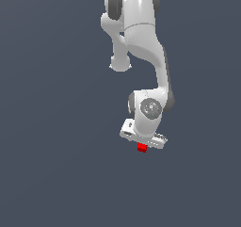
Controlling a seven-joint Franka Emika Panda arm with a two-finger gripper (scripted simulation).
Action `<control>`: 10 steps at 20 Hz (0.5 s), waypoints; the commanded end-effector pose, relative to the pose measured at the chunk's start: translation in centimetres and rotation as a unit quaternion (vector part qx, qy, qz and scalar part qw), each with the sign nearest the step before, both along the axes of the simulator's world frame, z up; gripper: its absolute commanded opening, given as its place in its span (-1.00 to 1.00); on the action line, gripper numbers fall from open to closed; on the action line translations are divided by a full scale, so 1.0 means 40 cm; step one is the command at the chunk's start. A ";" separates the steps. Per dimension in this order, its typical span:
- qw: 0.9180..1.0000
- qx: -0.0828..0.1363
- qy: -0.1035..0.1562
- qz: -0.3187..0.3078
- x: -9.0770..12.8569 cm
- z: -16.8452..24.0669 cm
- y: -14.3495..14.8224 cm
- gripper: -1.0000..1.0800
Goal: Lift up the red cube by 0.2 meters.
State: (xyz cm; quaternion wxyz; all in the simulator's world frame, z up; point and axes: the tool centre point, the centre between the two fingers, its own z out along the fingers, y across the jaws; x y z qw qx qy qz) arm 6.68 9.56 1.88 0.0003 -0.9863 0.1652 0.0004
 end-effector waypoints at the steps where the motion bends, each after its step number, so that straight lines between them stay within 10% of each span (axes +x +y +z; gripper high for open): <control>1: 1.000 0.000 0.000 -0.002 0.003 -0.001 -0.002 0.92; 5: 1.000 0.000 0.000 0.000 0.001 0.003 -0.004 0.92; 6: 1.000 0.000 0.000 0.000 0.001 0.003 -0.004 -1.00; 10: 1.000 0.000 0.000 0.000 0.001 0.003 -0.004 -1.00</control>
